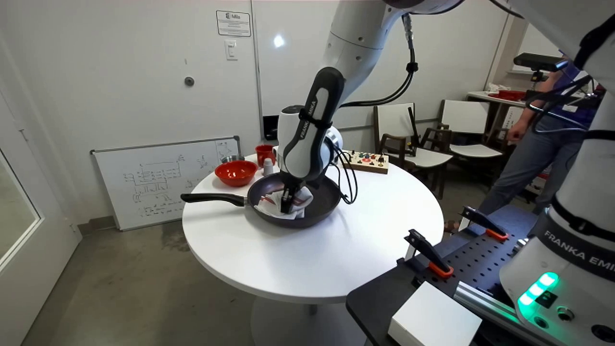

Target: Wipe the pan with the dish cloth

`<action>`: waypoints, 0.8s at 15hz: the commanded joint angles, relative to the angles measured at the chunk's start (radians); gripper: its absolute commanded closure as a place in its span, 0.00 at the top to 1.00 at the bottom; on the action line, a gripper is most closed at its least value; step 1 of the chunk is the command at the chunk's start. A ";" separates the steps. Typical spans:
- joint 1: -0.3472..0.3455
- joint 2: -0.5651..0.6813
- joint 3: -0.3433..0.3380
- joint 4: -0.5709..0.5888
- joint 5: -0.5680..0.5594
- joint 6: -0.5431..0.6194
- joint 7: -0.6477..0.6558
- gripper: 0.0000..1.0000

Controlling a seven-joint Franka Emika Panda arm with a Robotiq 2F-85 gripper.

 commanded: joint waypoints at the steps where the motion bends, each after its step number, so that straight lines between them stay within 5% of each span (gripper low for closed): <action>1: 0.034 0.140 -0.008 0.239 0.033 -0.155 0.116 0.01; 8: 0.152 0.280 -0.131 0.560 -0.004 -0.472 0.445 0.00; 12: 0.134 0.291 -0.157 0.638 -0.032 -0.605 0.514 0.00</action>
